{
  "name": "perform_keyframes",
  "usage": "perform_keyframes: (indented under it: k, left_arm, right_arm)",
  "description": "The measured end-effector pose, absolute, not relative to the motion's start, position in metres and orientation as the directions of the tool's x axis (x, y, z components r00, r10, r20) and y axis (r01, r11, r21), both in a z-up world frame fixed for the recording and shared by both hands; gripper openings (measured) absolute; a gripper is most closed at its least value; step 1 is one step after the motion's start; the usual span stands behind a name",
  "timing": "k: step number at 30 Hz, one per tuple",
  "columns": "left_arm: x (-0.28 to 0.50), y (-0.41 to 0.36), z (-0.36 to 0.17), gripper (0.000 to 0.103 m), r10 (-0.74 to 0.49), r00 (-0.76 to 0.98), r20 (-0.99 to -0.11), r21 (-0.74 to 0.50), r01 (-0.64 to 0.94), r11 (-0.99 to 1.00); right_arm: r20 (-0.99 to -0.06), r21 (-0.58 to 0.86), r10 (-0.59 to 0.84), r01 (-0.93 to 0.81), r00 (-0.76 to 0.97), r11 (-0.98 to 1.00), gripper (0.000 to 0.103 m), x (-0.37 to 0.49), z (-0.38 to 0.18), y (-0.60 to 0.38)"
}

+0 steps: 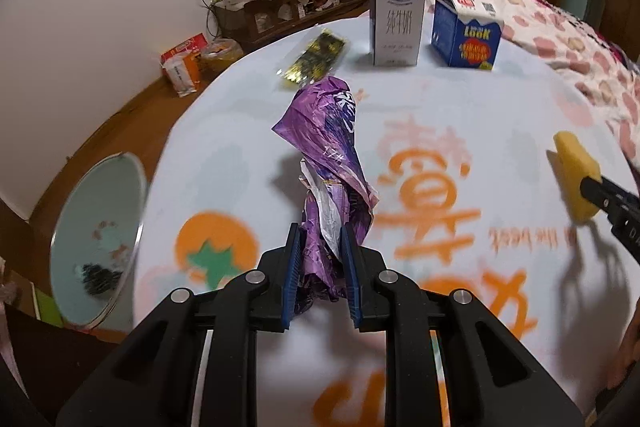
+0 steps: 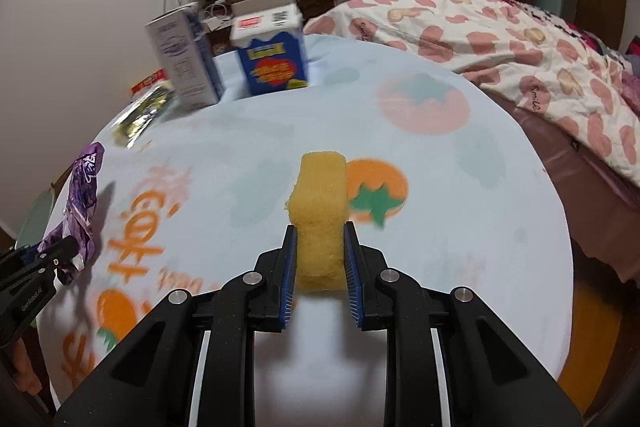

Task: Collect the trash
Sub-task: 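Carry the purple wrapper and yellow sponge cake over the blue bin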

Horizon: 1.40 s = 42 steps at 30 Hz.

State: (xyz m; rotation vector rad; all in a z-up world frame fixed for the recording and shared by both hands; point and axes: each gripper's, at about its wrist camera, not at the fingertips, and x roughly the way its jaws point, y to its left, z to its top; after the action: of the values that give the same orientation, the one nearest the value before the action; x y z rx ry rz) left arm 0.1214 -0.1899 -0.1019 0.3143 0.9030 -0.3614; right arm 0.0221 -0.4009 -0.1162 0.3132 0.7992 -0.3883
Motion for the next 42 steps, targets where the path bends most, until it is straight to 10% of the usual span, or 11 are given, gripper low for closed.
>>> perform_keyframes:
  k: [42]
  left_arm:
    - [0.053,-0.049,-0.077,0.02,-0.131,0.619,-0.774,0.09,0.312,0.946]
  right_arm:
    - [-0.652,0.17,-0.043,0.201,0.757,0.965,0.023,-0.017,-0.065,-0.227]
